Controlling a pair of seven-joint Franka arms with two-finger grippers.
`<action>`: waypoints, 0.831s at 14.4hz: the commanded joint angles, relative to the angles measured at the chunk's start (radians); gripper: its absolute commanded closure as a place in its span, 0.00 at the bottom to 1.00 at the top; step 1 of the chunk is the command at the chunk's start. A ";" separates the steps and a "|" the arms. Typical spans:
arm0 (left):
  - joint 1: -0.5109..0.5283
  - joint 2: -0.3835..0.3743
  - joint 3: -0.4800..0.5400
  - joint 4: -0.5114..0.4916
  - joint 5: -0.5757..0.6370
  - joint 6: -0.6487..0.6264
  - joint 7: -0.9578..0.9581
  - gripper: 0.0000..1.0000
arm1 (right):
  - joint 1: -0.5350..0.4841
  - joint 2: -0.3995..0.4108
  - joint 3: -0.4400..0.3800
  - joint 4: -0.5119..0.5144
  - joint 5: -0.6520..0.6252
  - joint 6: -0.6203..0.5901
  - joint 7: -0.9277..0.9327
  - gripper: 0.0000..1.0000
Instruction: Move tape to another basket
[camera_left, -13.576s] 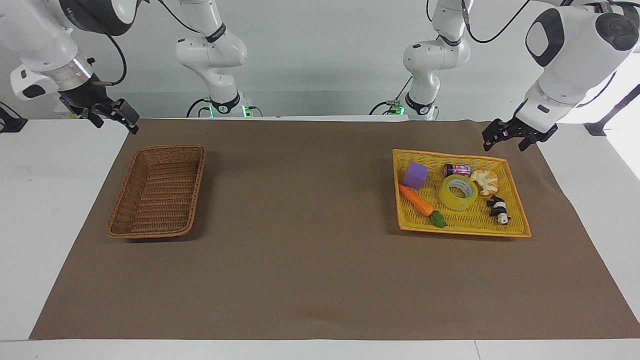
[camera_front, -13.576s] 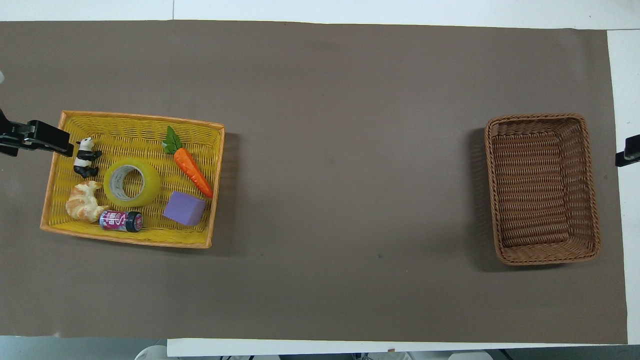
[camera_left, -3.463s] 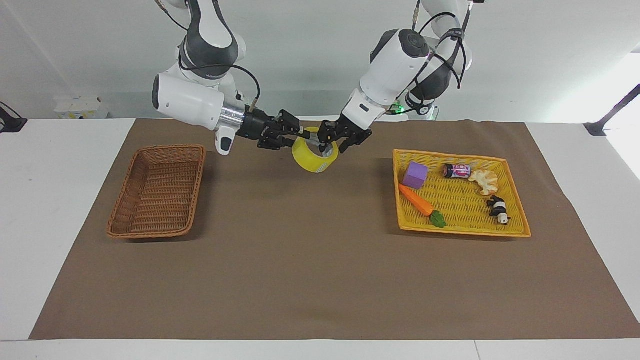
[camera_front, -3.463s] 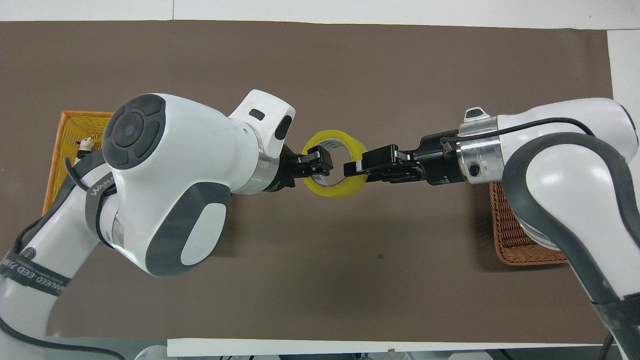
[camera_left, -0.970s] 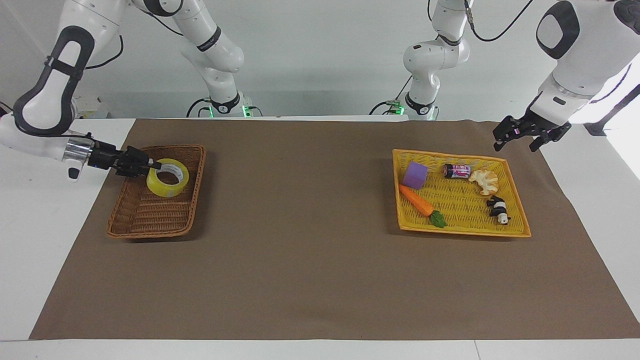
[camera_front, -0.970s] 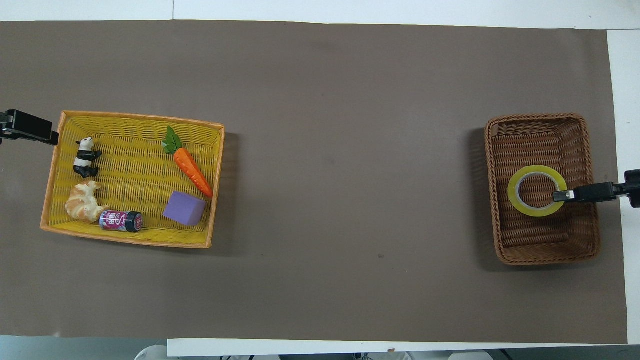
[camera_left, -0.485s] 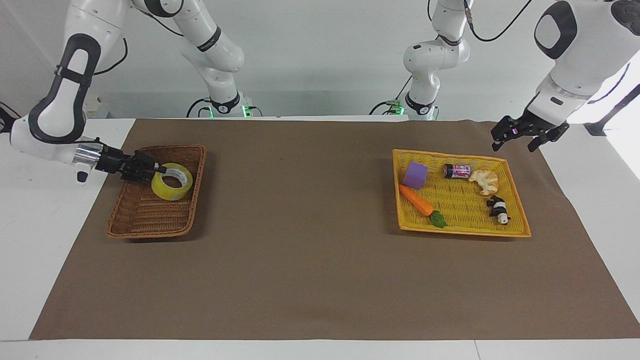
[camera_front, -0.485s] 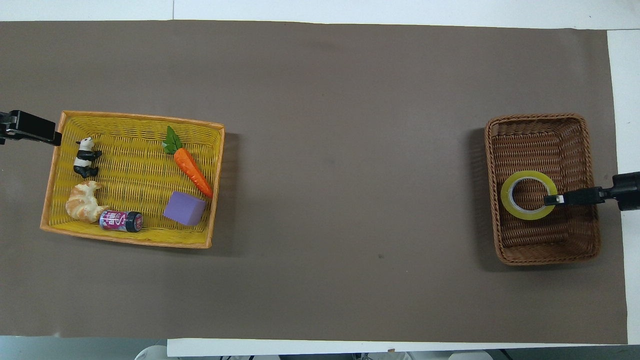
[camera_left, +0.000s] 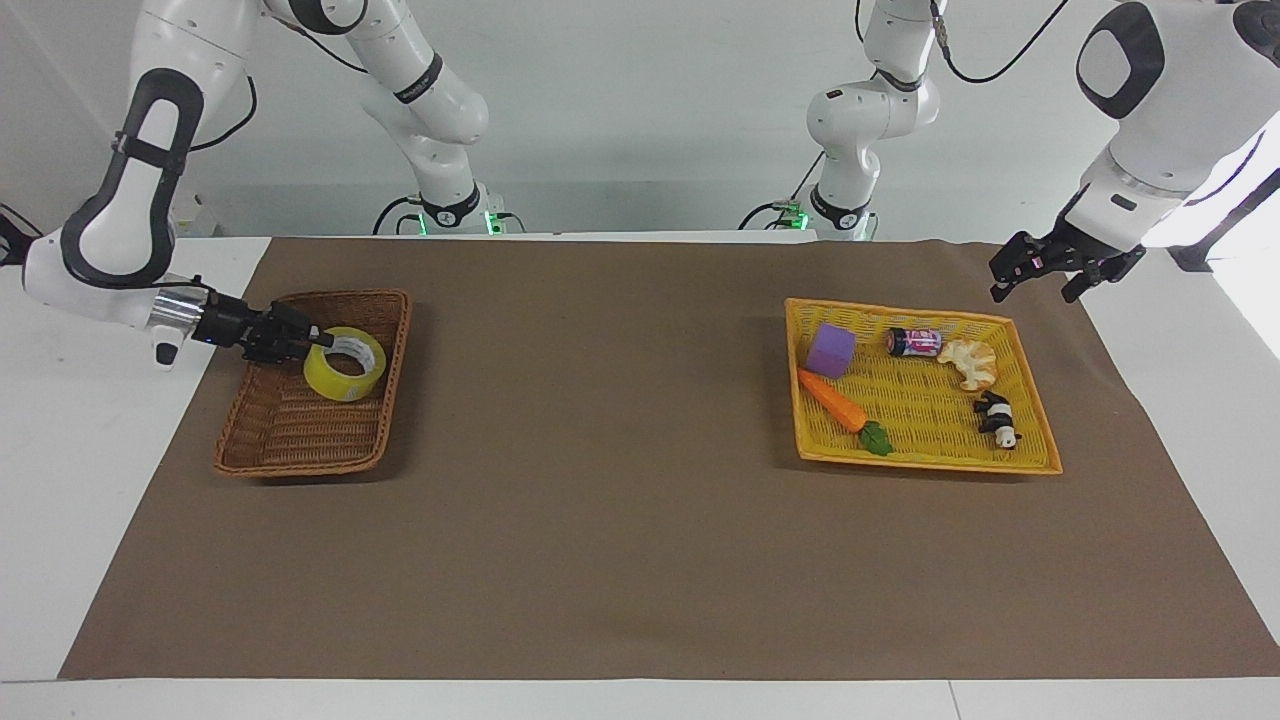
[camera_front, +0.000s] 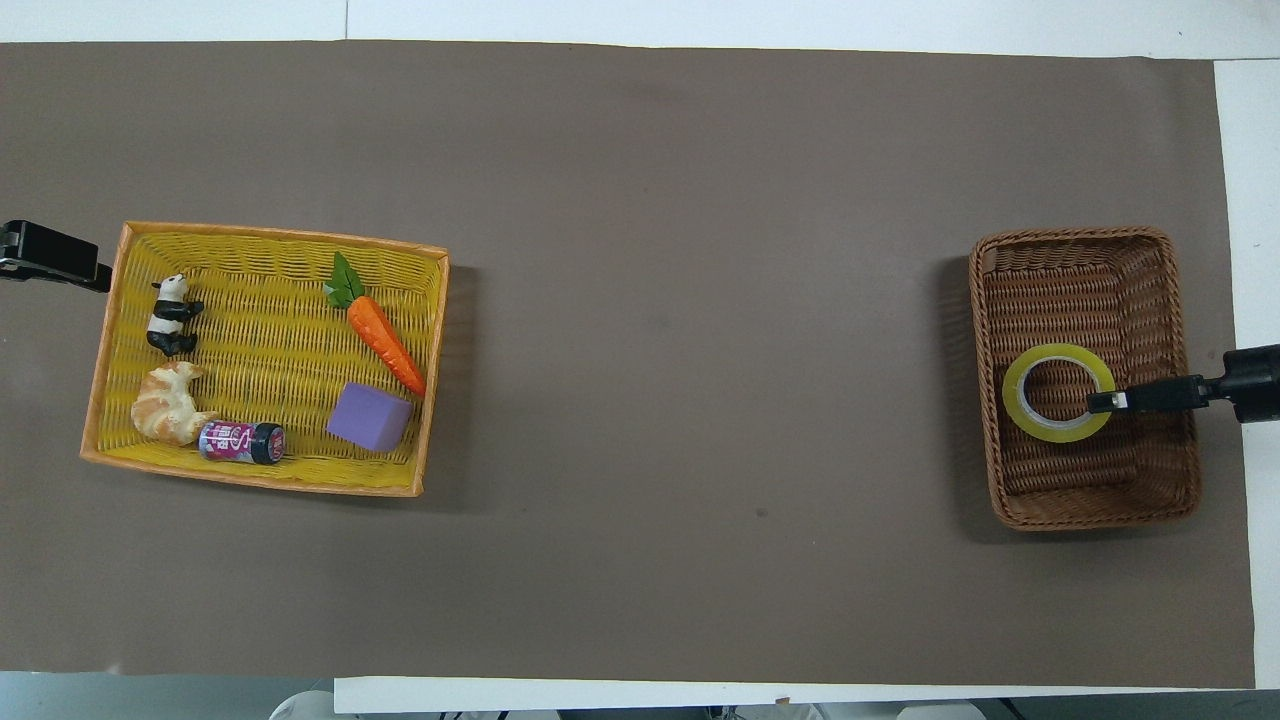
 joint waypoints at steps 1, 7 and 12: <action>0.002 -0.009 0.000 -0.004 0.007 -0.014 -0.009 0.01 | 0.028 -0.012 0.006 0.022 -0.034 0.007 -0.019 0.00; 0.002 -0.009 -0.001 -0.004 0.007 -0.014 -0.009 0.01 | 0.079 -0.057 0.006 0.075 -0.131 0.014 -0.016 0.00; 0.003 -0.009 0.000 -0.004 0.007 -0.014 -0.009 0.01 | 0.194 -0.153 0.006 0.106 -0.246 0.028 0.055 0.00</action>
